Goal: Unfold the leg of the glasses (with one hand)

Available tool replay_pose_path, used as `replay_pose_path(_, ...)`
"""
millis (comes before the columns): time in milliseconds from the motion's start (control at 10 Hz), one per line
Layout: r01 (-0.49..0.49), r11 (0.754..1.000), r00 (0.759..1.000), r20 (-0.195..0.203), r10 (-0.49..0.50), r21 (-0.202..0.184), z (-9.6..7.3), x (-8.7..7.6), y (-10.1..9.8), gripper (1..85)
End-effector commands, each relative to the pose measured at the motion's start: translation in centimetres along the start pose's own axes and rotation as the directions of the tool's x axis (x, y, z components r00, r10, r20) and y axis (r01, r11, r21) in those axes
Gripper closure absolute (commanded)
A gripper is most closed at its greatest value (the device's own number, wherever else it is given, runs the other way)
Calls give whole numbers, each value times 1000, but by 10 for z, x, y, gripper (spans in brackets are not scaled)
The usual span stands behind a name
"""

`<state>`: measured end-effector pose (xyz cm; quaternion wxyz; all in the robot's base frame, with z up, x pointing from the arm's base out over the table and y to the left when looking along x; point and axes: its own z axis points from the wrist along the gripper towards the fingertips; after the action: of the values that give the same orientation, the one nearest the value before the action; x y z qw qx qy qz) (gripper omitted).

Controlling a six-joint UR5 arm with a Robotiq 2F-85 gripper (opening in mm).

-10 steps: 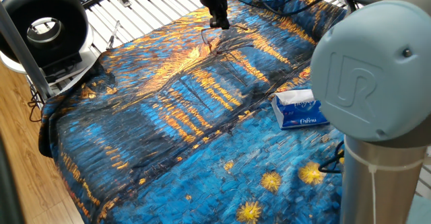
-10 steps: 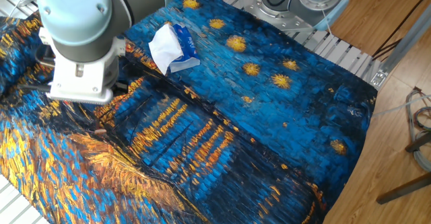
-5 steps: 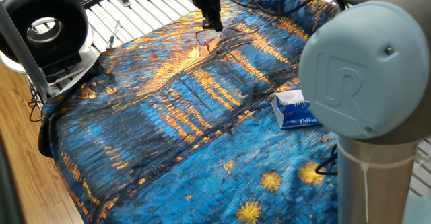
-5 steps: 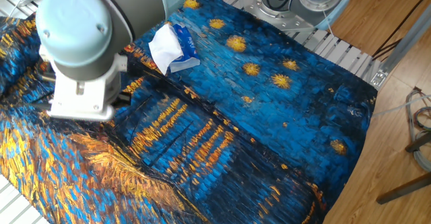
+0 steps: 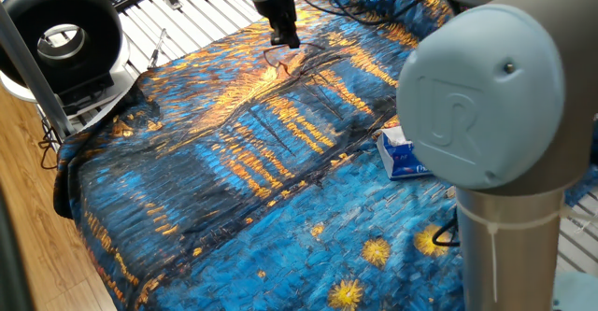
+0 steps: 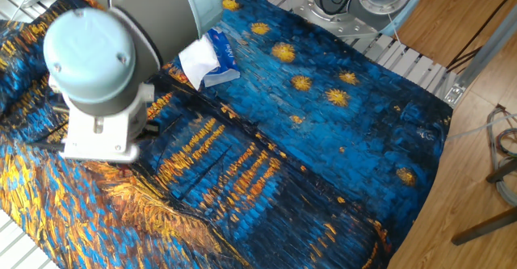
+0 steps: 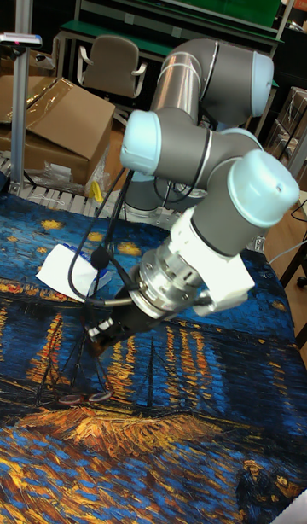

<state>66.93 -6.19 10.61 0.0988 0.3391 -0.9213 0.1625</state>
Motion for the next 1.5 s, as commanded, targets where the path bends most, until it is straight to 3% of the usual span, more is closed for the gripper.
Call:
replay_pose_path(0,7,1000,1000,-25,-7,2,10,-14,2,793)
replay_pose_path(200,-22,1000,998,-65,23,13,10,-14,4,813)
replay_pose_path(500,-33,999,996,-80,34,18,11,-11,3,823)
replay_pose_path(900,-41,999,997,-74,39,-25,10,-13,15,643)
replay_pose_path(1400,-20,999,997,-82,16,-38,2,-6,12,577)
